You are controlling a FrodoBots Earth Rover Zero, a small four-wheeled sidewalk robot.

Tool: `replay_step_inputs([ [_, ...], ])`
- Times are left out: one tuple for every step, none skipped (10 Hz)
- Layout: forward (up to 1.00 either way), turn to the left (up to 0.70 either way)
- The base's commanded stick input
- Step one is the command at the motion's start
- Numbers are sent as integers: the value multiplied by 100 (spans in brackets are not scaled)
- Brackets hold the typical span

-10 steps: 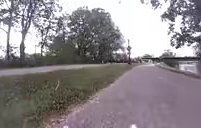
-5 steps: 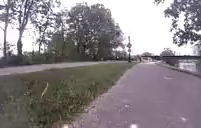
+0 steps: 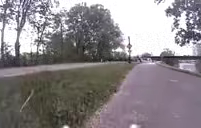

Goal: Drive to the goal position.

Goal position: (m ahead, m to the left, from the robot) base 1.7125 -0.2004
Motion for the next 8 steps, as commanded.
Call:
replay_step_inputs([
  [100, -37],
  [100, -40],
  [100, -28],
  [100, -14],
  [100, -1],
  [95, 0],
  [90, 0],
  [86, 0],
])
